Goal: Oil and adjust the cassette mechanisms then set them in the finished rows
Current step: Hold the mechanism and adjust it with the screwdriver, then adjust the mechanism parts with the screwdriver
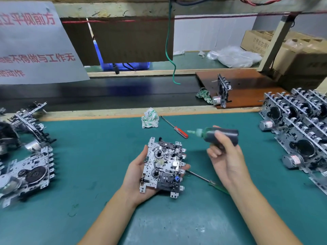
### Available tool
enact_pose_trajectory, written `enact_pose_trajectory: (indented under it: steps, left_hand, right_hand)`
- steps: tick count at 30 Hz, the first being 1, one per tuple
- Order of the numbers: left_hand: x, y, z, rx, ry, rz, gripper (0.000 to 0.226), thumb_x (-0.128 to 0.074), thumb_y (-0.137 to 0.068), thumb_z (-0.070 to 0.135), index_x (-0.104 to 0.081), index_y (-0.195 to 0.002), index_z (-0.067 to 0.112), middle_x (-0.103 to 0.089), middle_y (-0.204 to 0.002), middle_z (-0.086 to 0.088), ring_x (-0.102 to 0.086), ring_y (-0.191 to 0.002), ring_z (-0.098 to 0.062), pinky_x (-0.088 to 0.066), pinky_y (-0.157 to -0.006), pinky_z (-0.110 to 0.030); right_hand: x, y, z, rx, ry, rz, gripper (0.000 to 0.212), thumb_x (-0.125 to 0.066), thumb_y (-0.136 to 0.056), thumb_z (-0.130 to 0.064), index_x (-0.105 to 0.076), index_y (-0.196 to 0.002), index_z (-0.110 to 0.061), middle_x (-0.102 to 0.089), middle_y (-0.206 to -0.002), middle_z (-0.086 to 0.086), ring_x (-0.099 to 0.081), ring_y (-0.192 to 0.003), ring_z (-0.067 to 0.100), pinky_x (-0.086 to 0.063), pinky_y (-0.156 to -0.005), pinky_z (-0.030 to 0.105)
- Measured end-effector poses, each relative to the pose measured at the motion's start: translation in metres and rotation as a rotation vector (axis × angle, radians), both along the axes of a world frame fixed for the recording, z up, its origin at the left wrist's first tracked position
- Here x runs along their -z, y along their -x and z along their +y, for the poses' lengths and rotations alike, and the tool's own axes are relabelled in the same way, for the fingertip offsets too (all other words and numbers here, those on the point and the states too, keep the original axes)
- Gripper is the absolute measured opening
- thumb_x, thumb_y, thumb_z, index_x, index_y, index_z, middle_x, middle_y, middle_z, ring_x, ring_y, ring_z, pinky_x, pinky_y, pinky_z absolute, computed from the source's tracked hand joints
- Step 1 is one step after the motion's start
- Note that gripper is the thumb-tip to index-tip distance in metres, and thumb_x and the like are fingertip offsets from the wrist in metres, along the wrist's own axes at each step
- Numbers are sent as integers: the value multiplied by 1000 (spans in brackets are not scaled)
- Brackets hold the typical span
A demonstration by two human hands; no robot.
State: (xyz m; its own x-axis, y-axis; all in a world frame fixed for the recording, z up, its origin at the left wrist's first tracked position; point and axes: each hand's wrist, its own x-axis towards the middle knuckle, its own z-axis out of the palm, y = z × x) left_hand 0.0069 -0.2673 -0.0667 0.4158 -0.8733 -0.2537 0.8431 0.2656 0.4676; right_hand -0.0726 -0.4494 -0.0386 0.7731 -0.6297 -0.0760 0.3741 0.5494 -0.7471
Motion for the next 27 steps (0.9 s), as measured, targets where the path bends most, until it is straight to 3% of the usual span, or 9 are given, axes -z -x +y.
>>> enact_pose_trajectory:
  steps: [2,5,9,13,19,23,27]
  left_hand:
    - [2,-1,-1,-4,3,37,63,-49,-86,49,-62,-122,-1,-51,-134,-26,-48,-122,-51,-39,-103,-56]
    - [3,-2,-1,14,29,62,63,-48,-87,49,-61,-123,-2,-50,-135,-27,-47,-122,-52,-38,-103,-58]
    - [2,-2,-1,16,37,64,62,-49,-86,48,-62,-121,-1,-52,-133,-27,-48,-120,-53,-40,-100,-60]
    - [1,-1,-1,22,40,80,62,-49,-86,48,-62,-121,-2,-52,-133,-27,-48,-119,-54,-41,-98,-60]
    - [-1,-1,-1,27,47,86,61,-51,-85,47,-63,-120,-1,-53,-133,-26,-49,-118,-54,-42,-97,-61]
    - [0,-1,-2,30,44,87,60,-53,-83,46,-64,-119,-1,-53,-132,-26,-50,-118,-54,-42,-97,-60]
    - [0,-2,-2,34,48,81,60,-53,-84,47,-64,-118,-1,-54,-132,-26,-50,-118,-53,-41,-99,-59]
  right_hand:
    - [-2,0,0,35,-82,1,20,-67,-68,-27,-54,-77,-15,-53,-59,-5,-30,-38,4,-27,-34,14]
    - [-1,1,5,46,27,80,33,-64,-66,-42,-49,-74,-14,-54,-57,-4,-32,-37,4,-24,-31,14]
    - [3,1,15,89,237,124,28,-61,-74,-38,-50,-69,-13,-51,-53,-5,-39,-41,4,-27,-34,15]
    - [6,0,13,142,276,139,28,-59,-88,-24,-48,-63,-17,-45,-50,-6,-36,-40,4,-26,-35,15]
    - [7,0,14,122,360,159,32,-63,-69,-40,-45,-64,-15,-39,-48,-6,-33,-38,4,-27,-34,16]
    - [10,0,13,115,395,183,38,-72,-73,-38,-43,-65,-14,-36,-49,-4,-32,-39,6,-28,-35,18]
    - [12,-2,12,112,402,189,32,-62,-76,-36,-42,-64,-15,-33,-50,-3,-29,-40,7,-26,-36,17]
